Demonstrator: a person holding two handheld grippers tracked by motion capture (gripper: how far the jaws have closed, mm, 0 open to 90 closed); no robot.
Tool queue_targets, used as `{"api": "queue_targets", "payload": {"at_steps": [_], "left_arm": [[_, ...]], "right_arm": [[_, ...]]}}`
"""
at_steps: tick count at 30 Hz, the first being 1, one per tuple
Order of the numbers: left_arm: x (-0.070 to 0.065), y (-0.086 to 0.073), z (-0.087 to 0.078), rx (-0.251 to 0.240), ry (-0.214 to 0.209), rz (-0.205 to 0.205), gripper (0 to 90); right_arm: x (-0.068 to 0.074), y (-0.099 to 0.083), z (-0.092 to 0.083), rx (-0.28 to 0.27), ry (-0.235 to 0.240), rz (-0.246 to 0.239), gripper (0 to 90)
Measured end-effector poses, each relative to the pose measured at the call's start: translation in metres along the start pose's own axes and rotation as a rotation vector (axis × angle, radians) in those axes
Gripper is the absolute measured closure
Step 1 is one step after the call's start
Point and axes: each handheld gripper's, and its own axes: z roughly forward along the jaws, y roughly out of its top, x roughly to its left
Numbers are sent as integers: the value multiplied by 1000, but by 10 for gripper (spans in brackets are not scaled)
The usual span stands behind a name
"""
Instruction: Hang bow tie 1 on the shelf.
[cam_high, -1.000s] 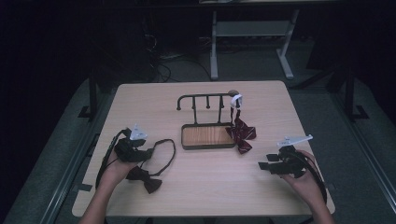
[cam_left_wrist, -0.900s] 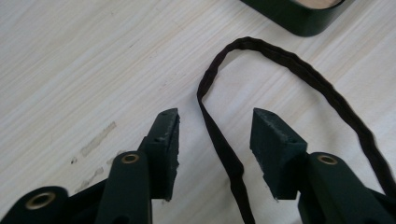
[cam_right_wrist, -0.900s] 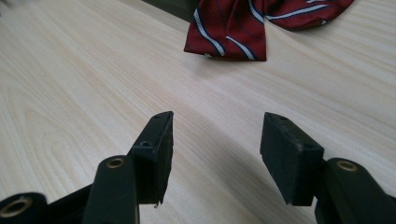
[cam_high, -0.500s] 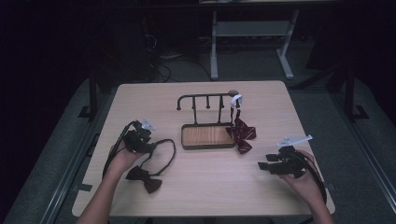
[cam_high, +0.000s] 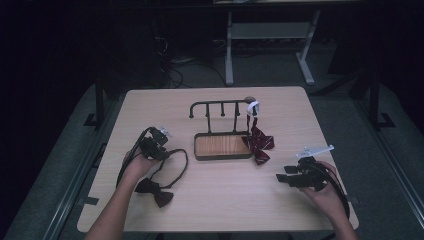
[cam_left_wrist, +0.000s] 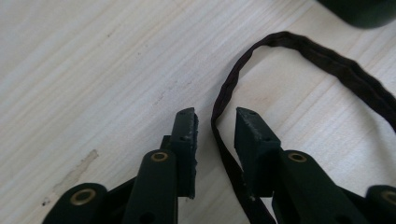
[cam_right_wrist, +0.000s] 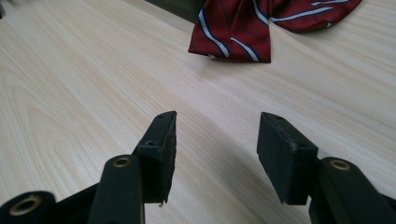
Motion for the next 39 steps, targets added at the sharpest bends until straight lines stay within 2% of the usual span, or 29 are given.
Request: {"api": "queue_targets", "payload": {"at_steps": [1,3,5,6,10,18,25,27,39], "left_arm": [[-1,0,2,0,-2,-13,724],[1,0,4,4,-17,-11,773],[1,0,4,4,-19,-9,785],[1,0,4,3,-29,-9,837],[3,-1,4,10,-63,-14,891],[4,-3,-3,-19,-93,-17,895],[3,-5,-15,-53,-118,1,895],[2,-4,-21,-45,-120,27,894],[-5,4,-42,-69,-109,82,894]], "right_arm": [[0,0,0,-1,0,1,474],[0,0,-1,-4,-1,-1,475],[0,0,-1,-2,-4,5,475],[0,0,-2,-14,-1,10,477],[-1,0,-5,-16,0,16,478],[0,-1,-3,-15,1,13,479],[-1,-1,-3,-32,8,11,480],[-1,0,-4,-32,12,15,482],[-3,-1,-5,-36,14,17,482]]}}
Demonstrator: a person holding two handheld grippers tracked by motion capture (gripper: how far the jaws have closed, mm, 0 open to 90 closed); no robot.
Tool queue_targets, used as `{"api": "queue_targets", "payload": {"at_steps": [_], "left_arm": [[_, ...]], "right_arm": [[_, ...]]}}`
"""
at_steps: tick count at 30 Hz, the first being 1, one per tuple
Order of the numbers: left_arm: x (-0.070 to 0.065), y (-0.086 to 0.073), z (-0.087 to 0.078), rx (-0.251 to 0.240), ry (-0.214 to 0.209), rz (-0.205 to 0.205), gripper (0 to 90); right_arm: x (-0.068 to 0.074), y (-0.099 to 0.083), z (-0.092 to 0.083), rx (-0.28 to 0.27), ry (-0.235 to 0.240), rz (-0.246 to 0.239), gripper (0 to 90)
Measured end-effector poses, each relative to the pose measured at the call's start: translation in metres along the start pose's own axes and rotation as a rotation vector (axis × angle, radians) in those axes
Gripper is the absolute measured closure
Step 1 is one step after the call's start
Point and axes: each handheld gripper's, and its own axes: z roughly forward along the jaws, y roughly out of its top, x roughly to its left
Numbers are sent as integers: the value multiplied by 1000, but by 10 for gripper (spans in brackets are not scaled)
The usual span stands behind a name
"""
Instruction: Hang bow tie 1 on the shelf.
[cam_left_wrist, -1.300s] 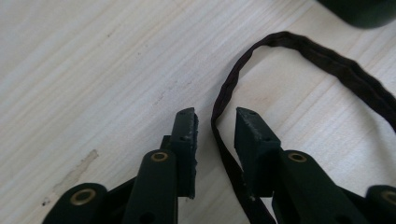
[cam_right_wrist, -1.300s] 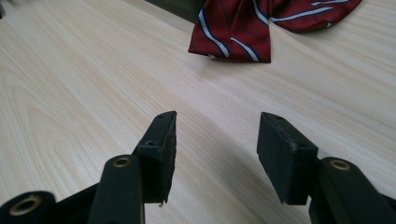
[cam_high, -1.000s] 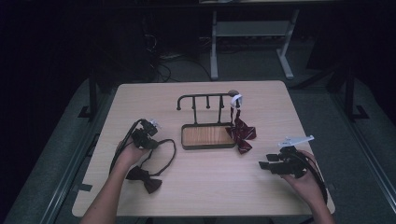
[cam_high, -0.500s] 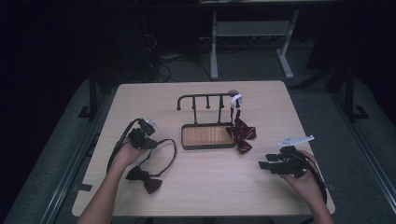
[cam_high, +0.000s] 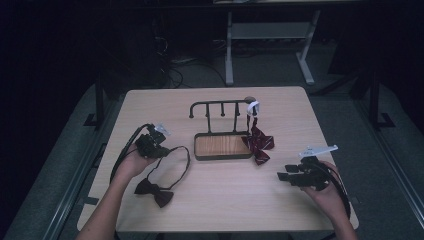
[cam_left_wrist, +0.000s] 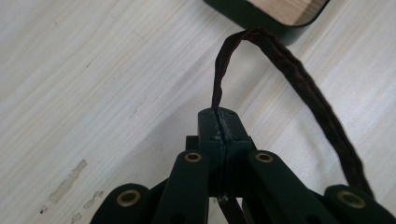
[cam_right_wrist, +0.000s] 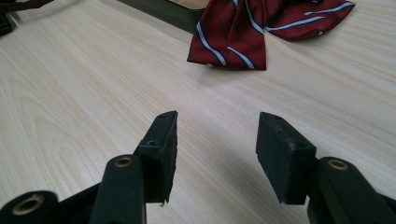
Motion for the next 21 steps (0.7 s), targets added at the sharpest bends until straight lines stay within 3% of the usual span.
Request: {"api": "queue_targets", "payload": {"at_steps": [21], "left_arm": [[-11,7,-24,-12,-17,65,895]], "right_arm": [[-2,-2,-1,-2,-9,0,482]]}}
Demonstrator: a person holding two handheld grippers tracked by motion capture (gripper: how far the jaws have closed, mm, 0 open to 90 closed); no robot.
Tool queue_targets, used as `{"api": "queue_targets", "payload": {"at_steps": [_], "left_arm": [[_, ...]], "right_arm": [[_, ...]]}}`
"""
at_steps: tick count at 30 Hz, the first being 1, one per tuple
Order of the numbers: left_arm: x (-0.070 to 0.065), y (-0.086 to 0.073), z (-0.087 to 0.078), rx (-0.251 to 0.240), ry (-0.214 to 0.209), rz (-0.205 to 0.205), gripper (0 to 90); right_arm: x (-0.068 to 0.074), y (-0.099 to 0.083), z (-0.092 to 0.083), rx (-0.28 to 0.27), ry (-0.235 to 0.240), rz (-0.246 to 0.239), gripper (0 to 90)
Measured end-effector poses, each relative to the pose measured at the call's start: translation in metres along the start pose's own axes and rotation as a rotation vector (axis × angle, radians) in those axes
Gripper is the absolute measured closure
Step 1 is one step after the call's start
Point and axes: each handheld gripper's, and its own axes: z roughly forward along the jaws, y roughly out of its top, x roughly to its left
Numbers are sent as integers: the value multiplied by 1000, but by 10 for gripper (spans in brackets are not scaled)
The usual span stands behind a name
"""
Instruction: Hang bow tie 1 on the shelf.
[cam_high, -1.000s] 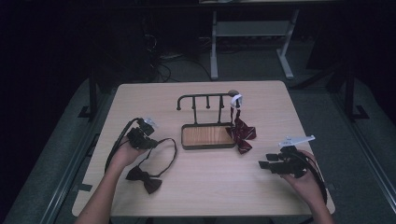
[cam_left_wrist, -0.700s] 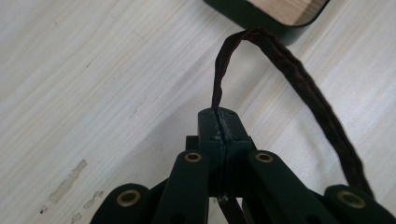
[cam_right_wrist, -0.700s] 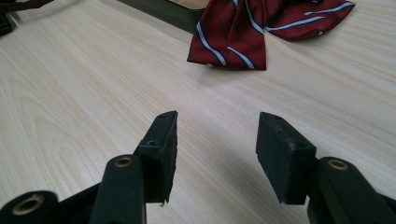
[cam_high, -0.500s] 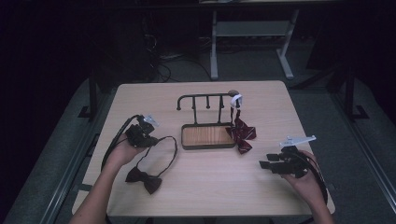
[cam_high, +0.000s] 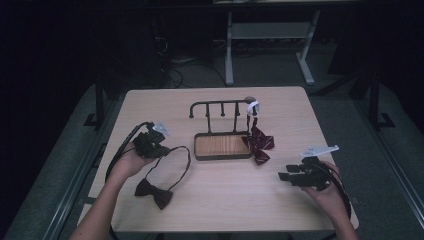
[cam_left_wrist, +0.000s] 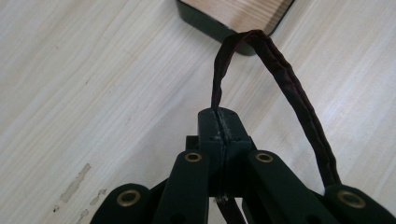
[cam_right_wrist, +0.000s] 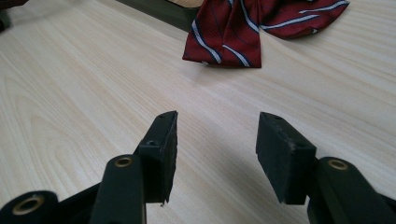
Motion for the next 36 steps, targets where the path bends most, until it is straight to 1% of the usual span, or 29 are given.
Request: {"api": "queue_targets", "payload": {"at_steps": [4,9,10,13,22,26,36], "left_arm": [[-1,3,-5,-4,-3,17,894],[-1,5,-11,-18,-14,13,894],[-1,5,-12,-22,-16,17,894],[-2,5,-15,-18,-15,19,894],[-3,10,-28,-18,-5,47,894],[-4,11,-32,-35,-22,45,894],[-5,15,-41,-48,-27,56,894]], "right_arm": [[0,0,1,4,-1,0,483],[0,0,1,5,-1,2,484],[0,0,1,5,-1,1,484],[0,0,1,3,-1,1,484],[-1,-1,1,5,-1,2,485],[-1,-1,1,3,-1,1,486],[-2,-1,1,0,0,6,487]]}}
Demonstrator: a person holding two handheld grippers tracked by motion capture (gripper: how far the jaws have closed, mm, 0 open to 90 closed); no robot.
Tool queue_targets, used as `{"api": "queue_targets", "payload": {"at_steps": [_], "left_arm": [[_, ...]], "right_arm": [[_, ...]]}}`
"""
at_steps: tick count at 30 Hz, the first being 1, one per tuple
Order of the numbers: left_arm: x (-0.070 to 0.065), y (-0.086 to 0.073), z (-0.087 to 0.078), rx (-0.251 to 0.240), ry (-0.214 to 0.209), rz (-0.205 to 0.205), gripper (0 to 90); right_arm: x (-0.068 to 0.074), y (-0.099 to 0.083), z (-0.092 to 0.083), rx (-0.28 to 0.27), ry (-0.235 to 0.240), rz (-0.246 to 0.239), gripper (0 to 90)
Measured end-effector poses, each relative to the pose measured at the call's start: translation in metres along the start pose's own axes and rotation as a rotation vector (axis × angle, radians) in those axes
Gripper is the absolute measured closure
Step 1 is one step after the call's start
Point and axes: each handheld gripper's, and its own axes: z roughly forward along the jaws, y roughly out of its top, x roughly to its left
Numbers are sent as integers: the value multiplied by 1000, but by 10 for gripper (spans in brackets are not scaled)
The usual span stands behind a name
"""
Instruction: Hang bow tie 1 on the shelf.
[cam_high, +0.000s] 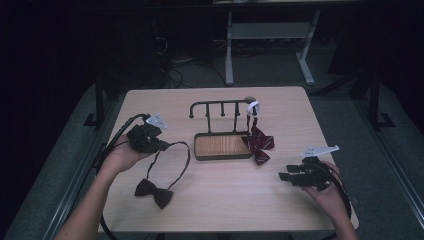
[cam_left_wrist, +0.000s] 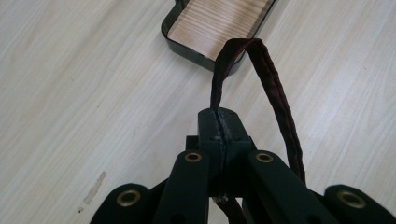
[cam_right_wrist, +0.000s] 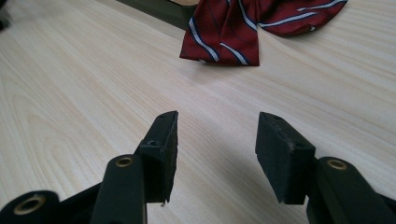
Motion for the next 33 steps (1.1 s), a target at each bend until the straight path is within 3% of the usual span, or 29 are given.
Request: {"api": "queue_targets", "payload": {"at_steps": [33], "left_arm": [[-7,24,-23,-35,6,51,894]], "right_arm": [[-4,-1,-3,-9,-1,-10,488]]}}
